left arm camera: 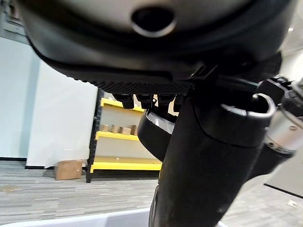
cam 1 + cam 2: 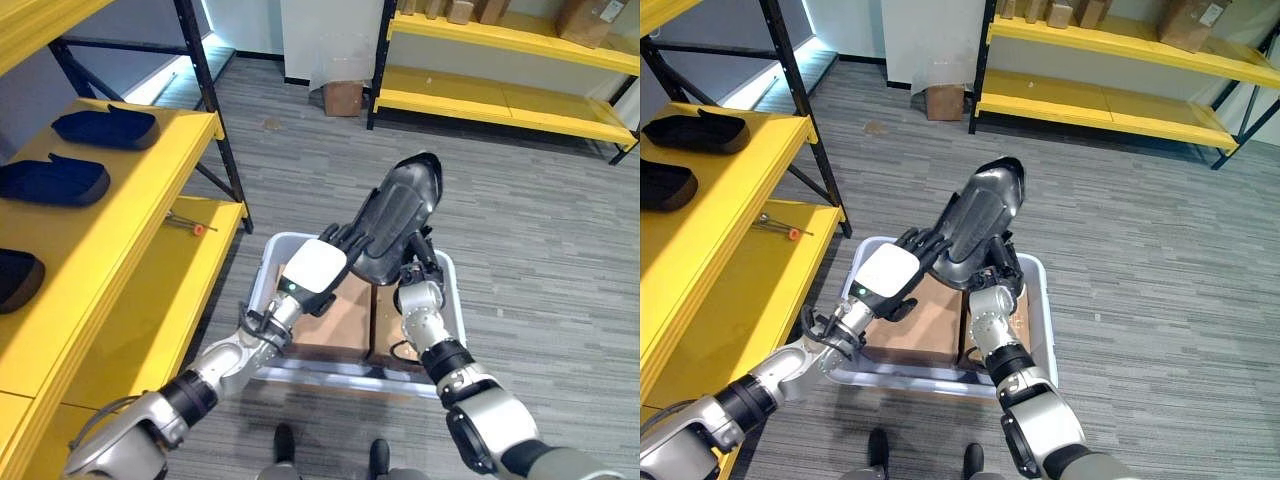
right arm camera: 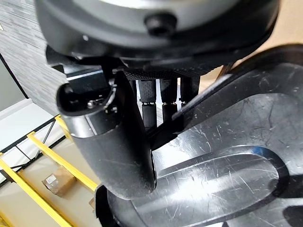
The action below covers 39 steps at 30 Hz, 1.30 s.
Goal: Move parts from the plastic box to the shelf.
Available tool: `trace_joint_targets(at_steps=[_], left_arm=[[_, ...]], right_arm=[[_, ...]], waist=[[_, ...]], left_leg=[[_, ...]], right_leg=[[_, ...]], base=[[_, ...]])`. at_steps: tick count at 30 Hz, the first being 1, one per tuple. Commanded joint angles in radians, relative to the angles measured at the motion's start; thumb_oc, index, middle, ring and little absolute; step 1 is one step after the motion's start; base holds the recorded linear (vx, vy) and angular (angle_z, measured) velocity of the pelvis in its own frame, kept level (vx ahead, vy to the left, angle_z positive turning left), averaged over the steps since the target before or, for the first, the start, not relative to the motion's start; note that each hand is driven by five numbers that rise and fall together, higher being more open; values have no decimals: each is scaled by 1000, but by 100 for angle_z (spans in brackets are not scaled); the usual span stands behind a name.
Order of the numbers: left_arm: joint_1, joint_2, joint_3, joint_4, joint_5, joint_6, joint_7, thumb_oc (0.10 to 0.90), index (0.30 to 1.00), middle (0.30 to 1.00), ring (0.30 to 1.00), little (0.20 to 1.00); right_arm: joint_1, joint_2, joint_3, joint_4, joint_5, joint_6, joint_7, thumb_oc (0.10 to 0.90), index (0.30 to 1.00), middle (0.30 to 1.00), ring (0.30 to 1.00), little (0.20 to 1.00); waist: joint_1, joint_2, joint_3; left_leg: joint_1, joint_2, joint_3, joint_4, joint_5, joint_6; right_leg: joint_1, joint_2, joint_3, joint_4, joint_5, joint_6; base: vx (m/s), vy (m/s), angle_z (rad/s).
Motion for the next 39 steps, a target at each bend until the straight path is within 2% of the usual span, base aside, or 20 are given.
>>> trace_joint_targets(at_steps=[1, 10, 20, 23, 26, 34, 39], left_arm=[[-138, -23, -20, 71, 63, 15, 65, 900, 1000, 1000, 1000, 1000], [-188, -24, -67, 79, 101, 18, 57, 900, 1000, 1000, 1000, 1000], [-226, 127, -26, -81, 106, 15, 95, 900, 1000, 1000, 1000, 1000], [-256, 203, 8, -164, 93, 25, 143, 900, 1000, 1000, 1000, 1000], [-273, 231, 22, -195, 85, 38, 175, 900, 1000, 1000, 1000, 1000], [-294, 243, 22, -259, 86, 41, 207, 900, 1000, 1000, 1000, 1000], [-308, 222, -28, -247, 97, 28, 180, 900, 1000, 1000, 1000, 1000]], right_arm=[[-153, 26, 33, -81, -56, -83, 65, 400, 300, 300, 300, 300], [-128, 23, 81, -133, -70, -87, 77, 400, 300, 300, 300, 300], [-113, 9, 63, -123, -73, -84, 57, 400, 300, 300, 300, 300], [-123, -1, 44, -110, -65, -92, 41, 400, 300, 300, 300, 300], [-132, 0, 30, -98, -57, -106, 23, 400, 300, 300, 300, 300], [-179, -5, -3, -86, -20, -142, 6, 400, 300, 300, 300, 300], [-205, -12, -7, -75, -10, -156, -4, 400, 300, 300, 300, 300]], waist=[[6, -37, -101], [-1, -45, -104], [7, -45, -108], [13, -45, -107], [16, -48, -108], [21, -57, -110], [16, -60, -112]], left_leg=[[116, 108, 29, -8, -136, -55], [118, 110, 34, -8, -141, -53], [122, 110, 34, -8, -145, -54], [120, 110, 29, -8, -144, -55], [117, 110, 26, -8, -143, -56], [118, 112, 21, -8, -146, -55], [119, 111, 21, -8, -145, -54]], right_leg=[[10, -55, -16, -1, -20, 51], [7, -53, -9, -1, -17, 53], [12, -51, -8, -1, -21, 54], [13, -52, -13, -1, -20, 55], [12, -52, -15, -1, -19, 57], [17, -49, -15, -1, -22, 57], [19, -48, -14, -1, -21, 56]], base=[[0, 0, 0], [-1, 6, -2], [0, 0, 0], [0, 0, 0], [0, 0, 0], [0, 0, 0], [0, 0, 0]])
